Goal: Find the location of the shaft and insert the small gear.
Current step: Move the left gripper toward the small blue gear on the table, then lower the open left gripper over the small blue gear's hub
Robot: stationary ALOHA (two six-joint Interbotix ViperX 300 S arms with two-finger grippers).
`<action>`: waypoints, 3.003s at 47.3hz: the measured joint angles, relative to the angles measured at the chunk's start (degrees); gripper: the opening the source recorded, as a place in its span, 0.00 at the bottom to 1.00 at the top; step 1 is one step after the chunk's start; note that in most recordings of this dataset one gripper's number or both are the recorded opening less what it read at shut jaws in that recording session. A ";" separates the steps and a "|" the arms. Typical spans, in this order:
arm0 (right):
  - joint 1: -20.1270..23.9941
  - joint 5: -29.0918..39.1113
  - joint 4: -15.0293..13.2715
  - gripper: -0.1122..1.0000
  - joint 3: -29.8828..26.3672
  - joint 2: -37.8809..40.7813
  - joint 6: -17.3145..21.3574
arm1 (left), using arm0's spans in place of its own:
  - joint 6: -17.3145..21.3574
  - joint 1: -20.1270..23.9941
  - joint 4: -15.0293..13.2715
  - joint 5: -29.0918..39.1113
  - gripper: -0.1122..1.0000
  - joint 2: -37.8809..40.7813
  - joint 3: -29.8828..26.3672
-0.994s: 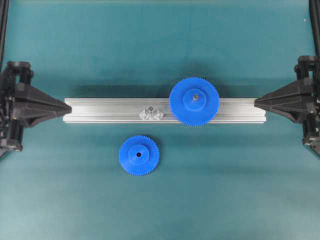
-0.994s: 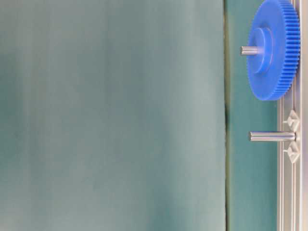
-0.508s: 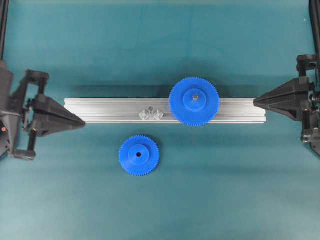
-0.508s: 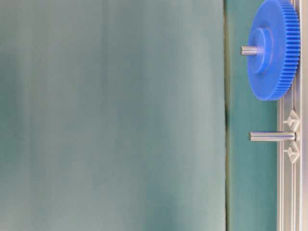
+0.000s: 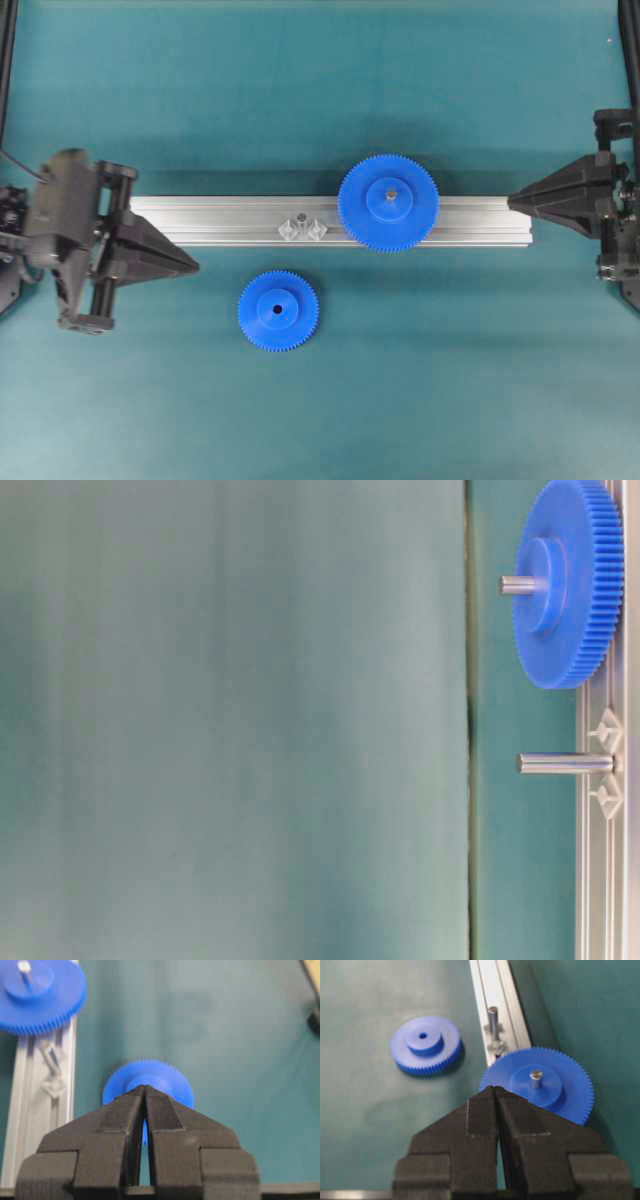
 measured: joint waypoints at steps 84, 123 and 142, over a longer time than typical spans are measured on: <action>-1.41 3.25 -0.09 0.14 2.29 1.58 0.18 | -5.54 -1.14 0.00 18.63 0.13 27.86 -21.27; -1.49 3.16 -0.09 0.14 3.25 0.79 0.26 | 1.41 -1.23 0.09 38.41 0.12 41.40 -36.83; -1.41 2.99 -0.09 0.14 3.87 0.35 0.26 | 1.76 -1.23 0.09 39.38 0.13 42.98 -38.32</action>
